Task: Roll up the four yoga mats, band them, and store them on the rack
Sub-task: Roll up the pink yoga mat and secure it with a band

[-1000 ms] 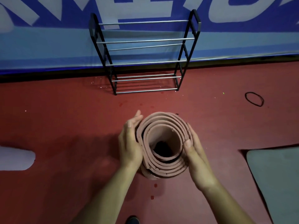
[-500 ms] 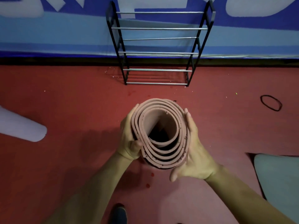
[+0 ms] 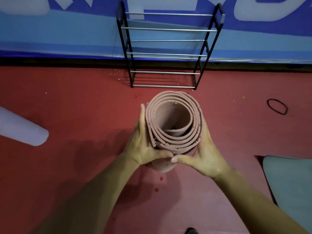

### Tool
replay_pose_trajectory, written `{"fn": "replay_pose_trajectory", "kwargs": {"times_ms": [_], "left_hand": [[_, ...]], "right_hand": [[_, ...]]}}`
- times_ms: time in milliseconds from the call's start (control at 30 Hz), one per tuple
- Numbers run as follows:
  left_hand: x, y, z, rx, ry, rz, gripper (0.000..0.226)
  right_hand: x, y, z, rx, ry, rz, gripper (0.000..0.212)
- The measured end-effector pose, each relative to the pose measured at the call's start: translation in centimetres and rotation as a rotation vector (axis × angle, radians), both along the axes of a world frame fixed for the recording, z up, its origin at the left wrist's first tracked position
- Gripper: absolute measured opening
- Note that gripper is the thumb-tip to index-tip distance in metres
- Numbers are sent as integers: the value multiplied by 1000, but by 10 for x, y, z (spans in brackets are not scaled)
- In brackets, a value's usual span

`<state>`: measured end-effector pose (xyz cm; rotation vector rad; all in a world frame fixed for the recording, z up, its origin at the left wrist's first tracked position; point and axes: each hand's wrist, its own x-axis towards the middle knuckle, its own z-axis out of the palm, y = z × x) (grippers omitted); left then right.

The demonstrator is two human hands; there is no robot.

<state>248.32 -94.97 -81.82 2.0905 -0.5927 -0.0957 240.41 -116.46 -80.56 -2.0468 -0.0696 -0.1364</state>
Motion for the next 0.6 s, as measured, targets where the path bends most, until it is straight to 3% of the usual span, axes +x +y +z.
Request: {"fn": "replay_pose_trajectory", "kwargs": {"times_ms": [67, 167, 333, 467, 600], "left_hand": [[-3, -1, 2, 74, 43, 20, 158], [-1, 0, 2, 195, -47, 5, 162], [6, 4, 2, 188, -97, 44, 139], [9, -1, -4, 222, -119, 32, 126], [15, -9, -14, 45, -118, 77, 137]], "right_hand": [[2, 4, 3, -9, 7, -40, 140], [4, 1, -1, -45, -58, -13, 136], [9, -6, -12, -77, -34, 5, 128], [5, -7, -11, 86, -93, -23, 132], [10, -4, -20, 180, -59, -18, 94]]}}
